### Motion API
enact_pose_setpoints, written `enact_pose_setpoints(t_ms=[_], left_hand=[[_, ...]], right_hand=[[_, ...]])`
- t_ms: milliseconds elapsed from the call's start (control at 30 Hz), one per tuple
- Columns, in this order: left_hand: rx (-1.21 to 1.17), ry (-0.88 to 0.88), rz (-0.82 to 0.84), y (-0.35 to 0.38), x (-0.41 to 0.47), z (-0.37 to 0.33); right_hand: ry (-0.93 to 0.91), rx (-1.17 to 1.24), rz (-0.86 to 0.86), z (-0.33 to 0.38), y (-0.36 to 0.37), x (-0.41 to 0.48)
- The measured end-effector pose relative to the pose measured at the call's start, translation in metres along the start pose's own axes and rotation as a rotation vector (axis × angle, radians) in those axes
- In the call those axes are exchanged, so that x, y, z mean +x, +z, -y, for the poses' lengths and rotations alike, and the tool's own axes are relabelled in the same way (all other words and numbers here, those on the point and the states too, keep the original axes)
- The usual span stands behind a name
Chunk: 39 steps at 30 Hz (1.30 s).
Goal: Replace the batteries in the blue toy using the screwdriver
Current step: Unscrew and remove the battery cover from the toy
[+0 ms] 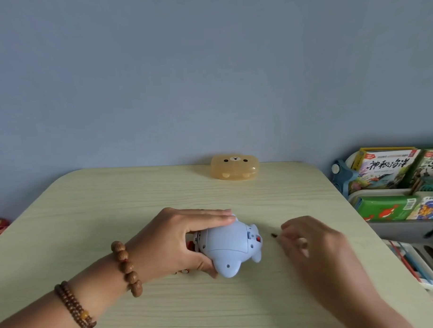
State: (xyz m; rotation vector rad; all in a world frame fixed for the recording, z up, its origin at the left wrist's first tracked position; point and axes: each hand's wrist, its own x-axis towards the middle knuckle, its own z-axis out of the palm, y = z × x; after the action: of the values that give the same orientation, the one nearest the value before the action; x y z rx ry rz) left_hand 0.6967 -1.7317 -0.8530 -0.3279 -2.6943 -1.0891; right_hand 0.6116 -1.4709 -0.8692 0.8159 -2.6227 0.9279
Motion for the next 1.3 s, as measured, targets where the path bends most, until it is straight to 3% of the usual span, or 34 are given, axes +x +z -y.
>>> enact_pose_setpoints(t_ms=[100, 167, 367, 1100, 1300], left_hand=[[-0.008, -0.013, -0.009, 0.002, -0.002, 0.000], [-0.013, -0.019, -0.012, 0.004, -0.001, 0.000], [-0.027, -0.009, -0.008, 0.008, 0.001, -0.001], [-0.024, 0.005, -0.022, 0.010, 0.000, -0.001], [-0.025, -0.002, -0.021, 0.010, -0.001, -0.001]], right_hand=[[0.103, 0.156, -0.013, 0.005, -0.036, 0.007], [-0.002, 0.185, -0.015, 0.015, -0.058, 0.011], [-0.259, 0.030, 0.047, 0.025, -0.066, 0.014], [-0.347, -0.064, 0.145, 0.029, -0.052, 0.021], [-0.420, -0.214, 0.214, 0.041, -0.057, 0.032]])
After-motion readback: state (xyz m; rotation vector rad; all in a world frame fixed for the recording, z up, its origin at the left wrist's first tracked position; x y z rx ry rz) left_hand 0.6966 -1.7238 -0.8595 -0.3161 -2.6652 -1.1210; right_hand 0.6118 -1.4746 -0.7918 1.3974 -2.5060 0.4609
